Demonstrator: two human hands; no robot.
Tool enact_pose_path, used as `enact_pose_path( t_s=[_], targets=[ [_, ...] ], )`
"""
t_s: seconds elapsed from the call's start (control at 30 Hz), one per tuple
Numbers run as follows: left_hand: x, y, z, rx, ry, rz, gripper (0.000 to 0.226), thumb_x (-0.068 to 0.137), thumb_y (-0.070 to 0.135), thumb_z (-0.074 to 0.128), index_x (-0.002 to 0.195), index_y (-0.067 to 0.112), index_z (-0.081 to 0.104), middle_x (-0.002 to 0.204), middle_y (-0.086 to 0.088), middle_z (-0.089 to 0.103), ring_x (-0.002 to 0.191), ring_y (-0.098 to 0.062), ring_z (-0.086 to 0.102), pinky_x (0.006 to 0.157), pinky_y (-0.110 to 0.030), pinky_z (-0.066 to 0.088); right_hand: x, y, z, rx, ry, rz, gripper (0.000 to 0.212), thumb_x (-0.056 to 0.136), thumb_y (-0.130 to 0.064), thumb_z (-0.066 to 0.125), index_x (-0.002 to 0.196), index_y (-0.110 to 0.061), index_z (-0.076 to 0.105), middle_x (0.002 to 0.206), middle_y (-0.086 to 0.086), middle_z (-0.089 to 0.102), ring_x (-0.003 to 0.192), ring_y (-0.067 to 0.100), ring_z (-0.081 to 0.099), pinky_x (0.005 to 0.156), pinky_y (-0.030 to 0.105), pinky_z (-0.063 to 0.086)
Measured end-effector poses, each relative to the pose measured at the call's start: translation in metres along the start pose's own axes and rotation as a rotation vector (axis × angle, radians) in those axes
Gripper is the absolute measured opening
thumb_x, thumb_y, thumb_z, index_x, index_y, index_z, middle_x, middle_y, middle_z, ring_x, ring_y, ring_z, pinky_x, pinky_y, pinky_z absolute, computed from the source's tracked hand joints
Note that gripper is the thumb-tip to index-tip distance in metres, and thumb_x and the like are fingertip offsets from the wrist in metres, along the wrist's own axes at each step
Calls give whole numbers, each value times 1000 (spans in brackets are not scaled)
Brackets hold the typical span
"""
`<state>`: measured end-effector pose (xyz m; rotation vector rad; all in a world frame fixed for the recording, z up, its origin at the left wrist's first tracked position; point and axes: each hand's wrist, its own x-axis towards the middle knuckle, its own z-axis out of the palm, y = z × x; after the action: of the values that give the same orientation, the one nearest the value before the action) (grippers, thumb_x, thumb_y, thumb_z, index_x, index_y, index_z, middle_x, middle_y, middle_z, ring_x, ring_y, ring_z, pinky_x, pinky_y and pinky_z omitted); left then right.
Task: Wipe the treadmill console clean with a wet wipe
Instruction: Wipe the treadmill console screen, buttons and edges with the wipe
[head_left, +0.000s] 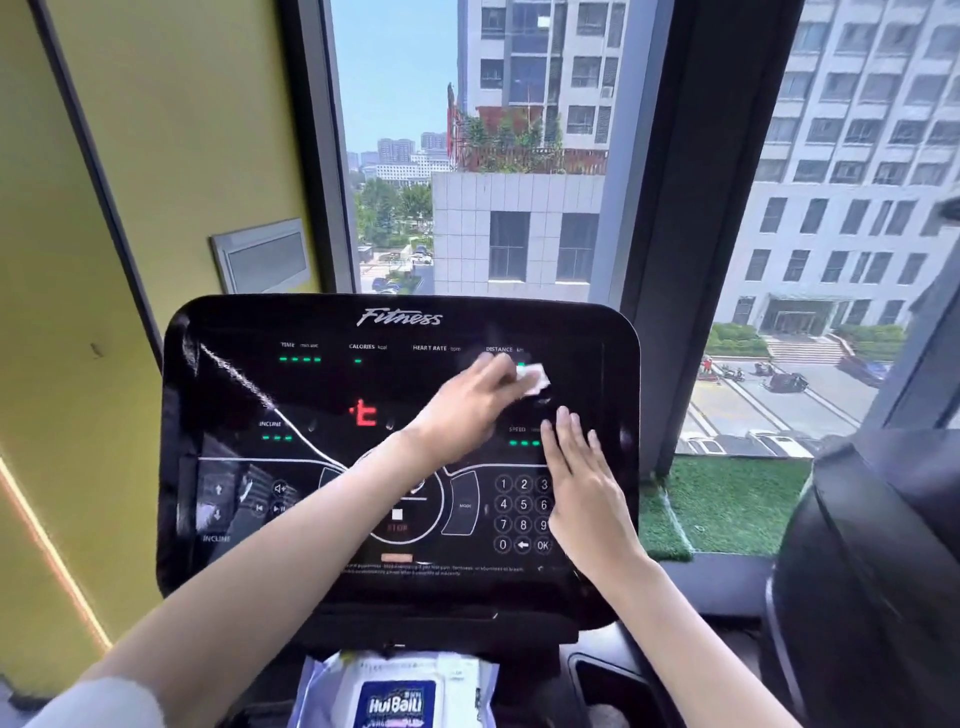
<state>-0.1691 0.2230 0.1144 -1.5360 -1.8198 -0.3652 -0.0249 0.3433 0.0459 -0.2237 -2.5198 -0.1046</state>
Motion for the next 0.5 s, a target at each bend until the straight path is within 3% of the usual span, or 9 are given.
enact_pose_path(
  t_s=[0.07, 0.1, 0.13, 0.23, 0.27, 0.37, 0.4, 0.43, 0.5],
  targets=[
    [7, -6, -3, -115, 203, -377, 61, 72, -17, 46, 124, 13, 55, 94, -7, 44, 83, -26, 46, 56, -38, 52, 0, -2, -1, 12, -2, 10, 95, 54, 10, 69, 141, 3, 32, 149, 22, 27, 138, 31, 27, 113, 43, 23],
    [10, -3, -4, -134, 268, -473, 62, 71, -18, 46, 124, 12, 55, 93, -9, 46, 82, -27, 47, 59, -39, 52, 0, -3, -1, 15, -4, 15, 95, 54, 10, 70, 141, 3, 32, 148, 22, 28, 137, 32, 28, 112, 43, 23],
    [14, 3, -3, -122, 247, -443, 64, 68, -19, 46, 124, 12, 54, 93, -10, 45, 82, -27, 46, 61, -40, 52, 0, -4, -1, 16, -7, 17, 95, 53, 10, 70, 140, 4, 33, 148, 23, 29, 137, 32, 29, 112, 42, 22],
    [14, 18, 0, -16, -59, 87, 62, 66, -16, 52, 123, 10, 54, 96, -4, 38, 83, -23, 39, 58, -34, 48, 2, -3, -1, 29, -19, 26, 94, 54, 8, 71, 140, 3, 34, 148, 22, 28, 138, 32, 27, 113, 40, 16],
    [18, 13, -2, -13, -74, 126, 61, 67, -16, 53, 122, 9, 55, 96, -5, 40, 83, -22, 39, 56, -33, 48, 2, -3, -1, 36, -21, 29, 94, 55, 9, 70, 141, 3, 33, 149, 22, 27, 138, 31, 25, 113, 40, 15],
    [36, 4, -5, -147, 120, -298, 59, 72, -18, 52, 123, 12, 57, 91, -9, 46, 82, -24, 44, 54, -41, 52, 1, -3, -1, 87, -26, 29, 94, 59, 12, 66, 144, 1, 27, 152, 19, 19, 141, 29, 18, 115, 41, 17],
    [39, 9, -4, -157, 151, -345, 59, 73, -18, 52, 123, 12, 57, 90, -9, 46, 81, -24, 43, 54, -41, 51, 1, -4, -1, 92, -29, 33, 94, 60, 12, 66, 144, 0, 25, 152, 18, 17, 141, 28, 16, 115, 41, 17],
    [41, 15, -2, -129, 98, -269, 58, 71, -18, 52, 122, 10, 56, 91, -10, 47, 81, -24, 43, 53, -41, 51, 1, -5, -2, 91, -33, 38, 94, 61, 11, 66, 144, 0, 24, 153, 18, 16, 141, 27, 15, 114, 41, 16],
    [38, 26, 1, -63, -93, 73, 55, 70, -14, 53, 120, 7, 56, 94, -11, 48, 84, -26, 44, 53, -40, 50, 2, -4, -3, 98, -27, 43, 94, 60, 10, 68, 143, -1, 27, 152, 19, 19, 140, 27, 18, 113, 41, 17]
  ],
)
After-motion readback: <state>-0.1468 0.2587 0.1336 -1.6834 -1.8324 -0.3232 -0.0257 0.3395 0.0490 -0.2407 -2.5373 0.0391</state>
